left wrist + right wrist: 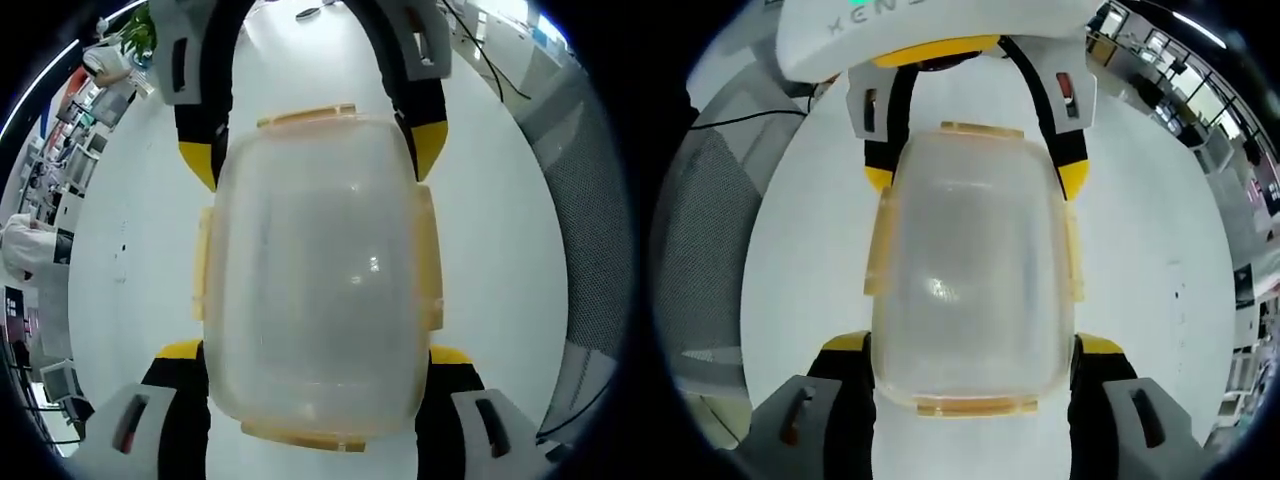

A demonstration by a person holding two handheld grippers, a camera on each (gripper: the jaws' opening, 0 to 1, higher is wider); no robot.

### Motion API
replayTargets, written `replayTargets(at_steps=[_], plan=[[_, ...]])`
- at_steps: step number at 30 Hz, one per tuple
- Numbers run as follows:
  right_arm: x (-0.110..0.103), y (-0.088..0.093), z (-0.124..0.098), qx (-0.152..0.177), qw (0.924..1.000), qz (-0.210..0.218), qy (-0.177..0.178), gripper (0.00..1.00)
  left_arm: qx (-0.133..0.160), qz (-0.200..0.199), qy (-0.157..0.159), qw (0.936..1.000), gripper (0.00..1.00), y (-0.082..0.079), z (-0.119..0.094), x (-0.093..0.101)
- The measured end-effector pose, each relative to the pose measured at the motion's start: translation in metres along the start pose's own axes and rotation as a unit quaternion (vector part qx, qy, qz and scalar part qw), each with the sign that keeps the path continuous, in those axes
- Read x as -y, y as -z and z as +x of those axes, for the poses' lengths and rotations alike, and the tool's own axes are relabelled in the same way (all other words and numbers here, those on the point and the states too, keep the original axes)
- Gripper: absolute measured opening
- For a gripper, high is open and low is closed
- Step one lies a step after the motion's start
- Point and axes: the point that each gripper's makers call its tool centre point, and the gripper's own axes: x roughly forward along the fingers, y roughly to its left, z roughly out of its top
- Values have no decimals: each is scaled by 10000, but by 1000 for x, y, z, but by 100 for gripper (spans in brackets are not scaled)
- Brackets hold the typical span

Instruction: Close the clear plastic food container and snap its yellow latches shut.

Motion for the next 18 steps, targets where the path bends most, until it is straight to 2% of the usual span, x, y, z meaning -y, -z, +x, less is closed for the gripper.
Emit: replayTargets(at_steps=[8,18], plan=[[2,0,0,-34,10000,-62,-7,78,57,-38,-16,10000,83,-1,-1,-2],[3,0,2,128,9998,-80,137,82,98,19,-41,9999,84,-2,0,-4]])
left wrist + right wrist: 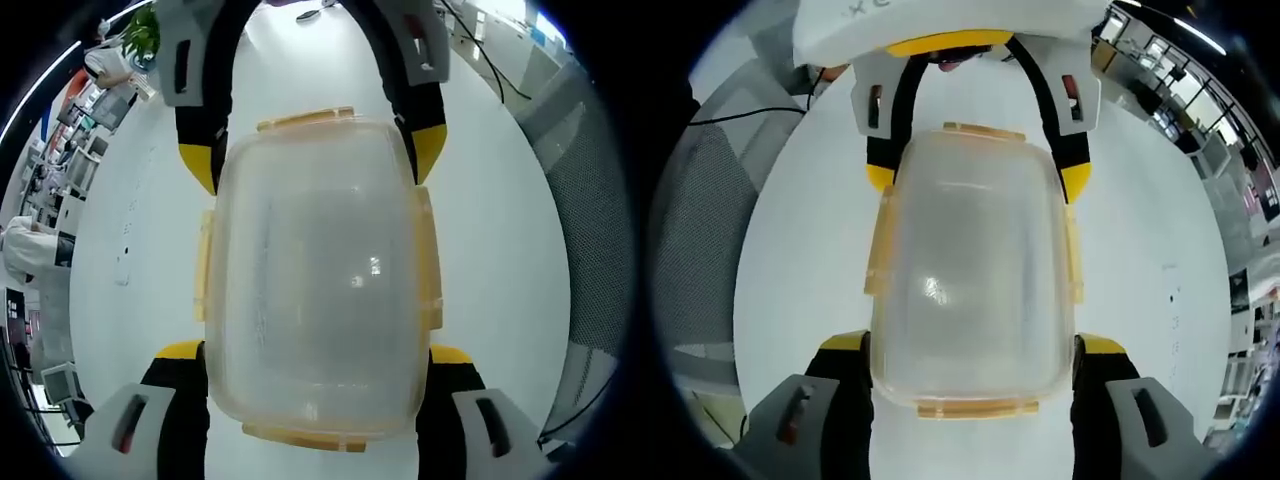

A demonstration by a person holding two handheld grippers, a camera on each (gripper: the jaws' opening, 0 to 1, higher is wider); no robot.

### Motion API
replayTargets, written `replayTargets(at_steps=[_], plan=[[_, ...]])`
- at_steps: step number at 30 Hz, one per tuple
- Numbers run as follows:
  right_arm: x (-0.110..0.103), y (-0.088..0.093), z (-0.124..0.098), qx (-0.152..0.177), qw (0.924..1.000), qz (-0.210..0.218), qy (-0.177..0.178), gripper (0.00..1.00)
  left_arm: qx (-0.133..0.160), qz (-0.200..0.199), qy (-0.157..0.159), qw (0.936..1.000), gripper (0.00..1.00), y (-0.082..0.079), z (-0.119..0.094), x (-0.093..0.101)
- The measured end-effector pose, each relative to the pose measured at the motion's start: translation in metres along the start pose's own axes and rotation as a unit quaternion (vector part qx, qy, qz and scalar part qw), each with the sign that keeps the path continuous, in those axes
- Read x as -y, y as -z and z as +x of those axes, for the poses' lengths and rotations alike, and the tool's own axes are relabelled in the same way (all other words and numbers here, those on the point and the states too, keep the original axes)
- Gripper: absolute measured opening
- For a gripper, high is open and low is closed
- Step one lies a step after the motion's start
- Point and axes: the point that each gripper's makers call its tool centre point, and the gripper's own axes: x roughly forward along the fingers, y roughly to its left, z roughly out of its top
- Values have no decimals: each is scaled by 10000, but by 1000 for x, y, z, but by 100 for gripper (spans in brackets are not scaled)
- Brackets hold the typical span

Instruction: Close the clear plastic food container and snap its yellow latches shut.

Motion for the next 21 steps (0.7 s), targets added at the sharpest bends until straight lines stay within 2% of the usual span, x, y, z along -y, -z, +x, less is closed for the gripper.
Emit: replayTargets(at_steps=[2,4,7,9,10,11,12,13,14,15,16,18,20,21], plan=[[3,-4,-1,232,9997,57,97,87,18,-3,-7,10000,84,0,0,0],[3,-7,-3,379,9991,154,114,88,156,-45,34,9999,90,-3,0,3],[8,-10,-7,616,9971,354,259,91,250,-25,-164,9995,93,-1,-3,0],[9,-12,-11,999,9911,763,441,95,534,-334,-465,9969,93,-4,-7,-7],[9,-12,-11,1078,9895,830,489,96,706,-583,-542,9943,94,-5,-9,-7],[9,-13,-13,1293,9847,1009,581,97,946,-940,-582,9894,95,-7,-10,-6],[8,-12,-14,1371,9823,1115,626,98,1096,-1109,-593,9860,96,-7,-11,-4],[7,-11,-15,1503,9782,1231,737,99,1271,-1236,-711,9816,96,-6,-12,-3],[6,-10,-16,1582,9754,1308,802,99,1325,-1304,-832,9790,98,-3,-14,-4],[6,-7,-16,1633,9714,1467,909,99,1439,-1427,-1055,9736,99,0,-17,-6],[8,-5,-18,1670,9679,1563,1045,100,1540,-1552,-1072,9699,99,1,-18,-4],[6,-6,-18,1911,9571,1882,1094,100,1858,-2149,-1086,9526,99,3,-21,-2],[4,-4,-18,2020,9486,2144,1154,100,2042,-2571,-1047,9387,99,7,-20,2],[3,-3,-17,2044,9472,2182,1157,100,2052,-2627,-1064,9368,99,9,-19,3]])
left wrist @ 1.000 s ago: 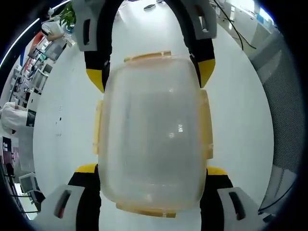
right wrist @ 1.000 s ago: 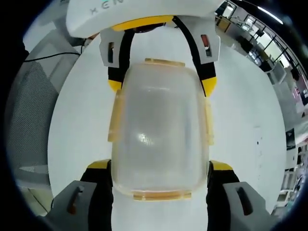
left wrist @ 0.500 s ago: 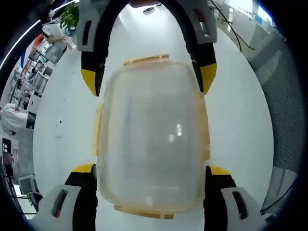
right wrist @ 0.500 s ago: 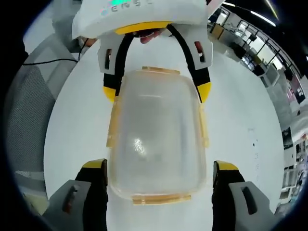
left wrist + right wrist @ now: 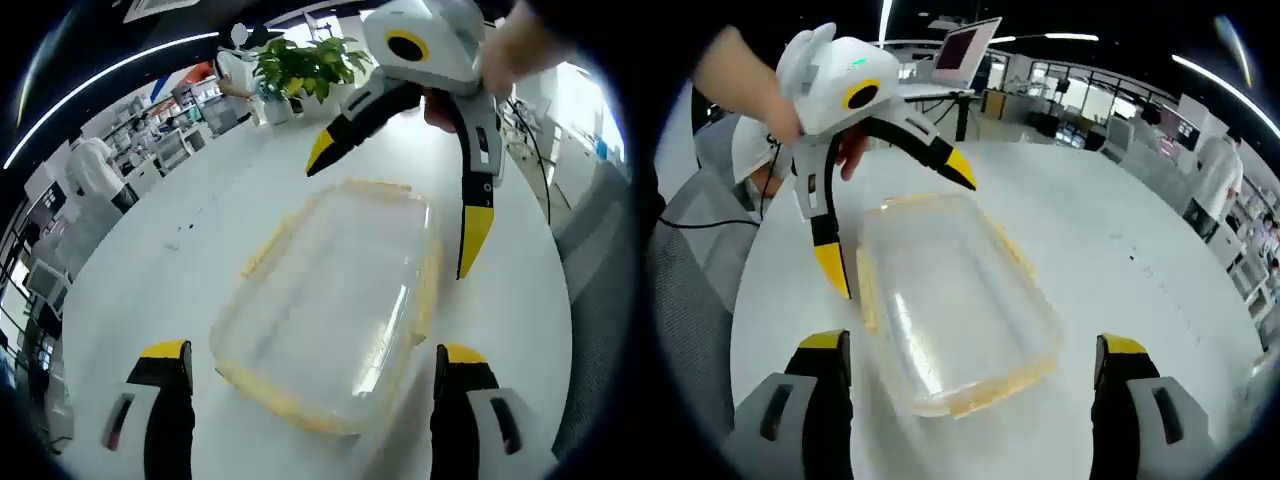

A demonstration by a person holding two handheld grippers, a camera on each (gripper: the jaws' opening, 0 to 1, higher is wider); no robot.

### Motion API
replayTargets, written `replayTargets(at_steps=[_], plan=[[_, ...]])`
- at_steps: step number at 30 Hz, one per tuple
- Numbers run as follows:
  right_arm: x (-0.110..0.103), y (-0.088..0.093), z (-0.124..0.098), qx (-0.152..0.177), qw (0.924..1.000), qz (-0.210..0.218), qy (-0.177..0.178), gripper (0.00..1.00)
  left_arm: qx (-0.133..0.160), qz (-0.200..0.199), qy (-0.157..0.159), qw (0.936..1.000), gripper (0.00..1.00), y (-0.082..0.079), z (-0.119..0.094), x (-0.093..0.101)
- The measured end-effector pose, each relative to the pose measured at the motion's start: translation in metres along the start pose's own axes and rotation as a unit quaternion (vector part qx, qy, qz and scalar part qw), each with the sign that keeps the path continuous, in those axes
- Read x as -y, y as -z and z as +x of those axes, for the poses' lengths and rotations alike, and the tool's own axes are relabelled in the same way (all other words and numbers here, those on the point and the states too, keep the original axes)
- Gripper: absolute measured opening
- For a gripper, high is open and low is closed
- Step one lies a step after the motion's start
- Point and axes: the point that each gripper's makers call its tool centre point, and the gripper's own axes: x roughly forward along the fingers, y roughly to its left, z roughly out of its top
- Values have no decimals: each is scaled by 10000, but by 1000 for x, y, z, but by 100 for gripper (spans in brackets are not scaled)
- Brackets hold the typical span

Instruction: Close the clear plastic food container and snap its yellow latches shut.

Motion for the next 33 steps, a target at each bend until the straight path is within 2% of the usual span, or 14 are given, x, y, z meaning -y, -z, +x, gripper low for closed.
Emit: replayTargets(at_steps=[4,6,9,10,12,15,17,25,28,33], plan=[[-5,6,-2,137,9992,378,25,100,138,-263,-13,9996,99,6,-1,6],[-11,5,-3,300,9974,659,-31,99,343,-559,-27,9978,99,3,-2,9],[-13,3,-7,465,9958,784,60,94,335,-711,-46,9969,99,7,-3,13],[-14,0,-9,636,9933,953,122,94,458,-901,-88,9948,99,6,-4,14],[-15,-1,-12,740,9921,995,196,95,618,-1199,-155,9907,99,6,-7,14],[-19,4,-11,780,9898,1170,237,98,657,-1445,-194,9871,99,10,-8,15],[-21,8,-12,740,9890,1255,248,100,526,-1448,-192,9879,99,15,-9,17],[-23,11,-22,783,9848,1502,372,99,654,-1575,-280,9850,99,14,-22,17],[-19,11,-29,844,9803,1708,519,97,646,-1840,-310,9803,98,17,-26,19],[-21,11,-38,922,9734,1993,660,96,698,-1907,-382,9784,97,19,-33,22]])
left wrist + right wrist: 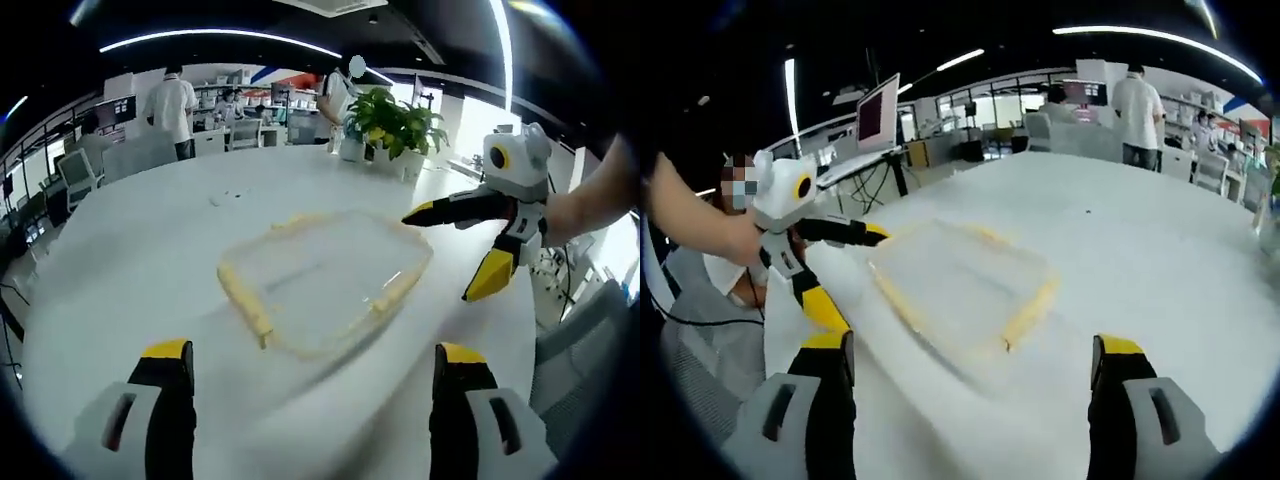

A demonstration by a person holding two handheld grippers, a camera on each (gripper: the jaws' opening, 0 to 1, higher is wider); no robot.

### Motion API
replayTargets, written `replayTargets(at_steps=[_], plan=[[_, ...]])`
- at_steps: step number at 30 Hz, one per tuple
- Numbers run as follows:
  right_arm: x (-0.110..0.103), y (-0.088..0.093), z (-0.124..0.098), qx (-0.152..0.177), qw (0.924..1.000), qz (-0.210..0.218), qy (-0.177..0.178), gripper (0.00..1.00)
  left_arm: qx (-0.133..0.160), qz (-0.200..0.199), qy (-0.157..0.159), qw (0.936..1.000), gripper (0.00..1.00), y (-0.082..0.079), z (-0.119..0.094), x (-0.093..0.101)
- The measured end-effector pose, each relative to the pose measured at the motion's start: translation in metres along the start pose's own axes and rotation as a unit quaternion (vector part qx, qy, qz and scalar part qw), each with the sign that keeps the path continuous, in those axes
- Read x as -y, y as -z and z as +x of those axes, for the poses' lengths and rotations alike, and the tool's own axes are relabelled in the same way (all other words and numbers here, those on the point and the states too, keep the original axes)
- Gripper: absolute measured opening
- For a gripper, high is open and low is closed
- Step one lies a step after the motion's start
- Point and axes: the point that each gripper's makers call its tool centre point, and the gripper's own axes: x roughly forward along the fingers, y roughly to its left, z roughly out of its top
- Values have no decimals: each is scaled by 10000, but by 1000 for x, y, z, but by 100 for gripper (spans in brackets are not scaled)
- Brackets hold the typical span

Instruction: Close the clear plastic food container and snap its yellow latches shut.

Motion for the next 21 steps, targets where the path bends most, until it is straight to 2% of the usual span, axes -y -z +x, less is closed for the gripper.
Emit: replayTargets(at_steps=[2,3,7,11,16,21], plan=[[-1,1,-4,35,9999,126,25,96,-37,-278,-79,9996,97,4,-5,-2],[-2,3,-7,32,9999,149,55,96,65,-564,-123,9983,97,3,-10,-4],[-5,5,-16,109,9993,336,124,95,151,-615,-238,9977,94,5,-24,-8],[-11,2,-28,178,9988,416,172,94,238,-932,-271,9950,91,10,-37,-6],[-17,-5,-41,350,9980,477,226,93,284,-926,-282,9949,91,15,-50,-2],[-17,-1,-54,459,9953,787,342,92,308,-1292,-354,9905,89,17,-67,-4]])
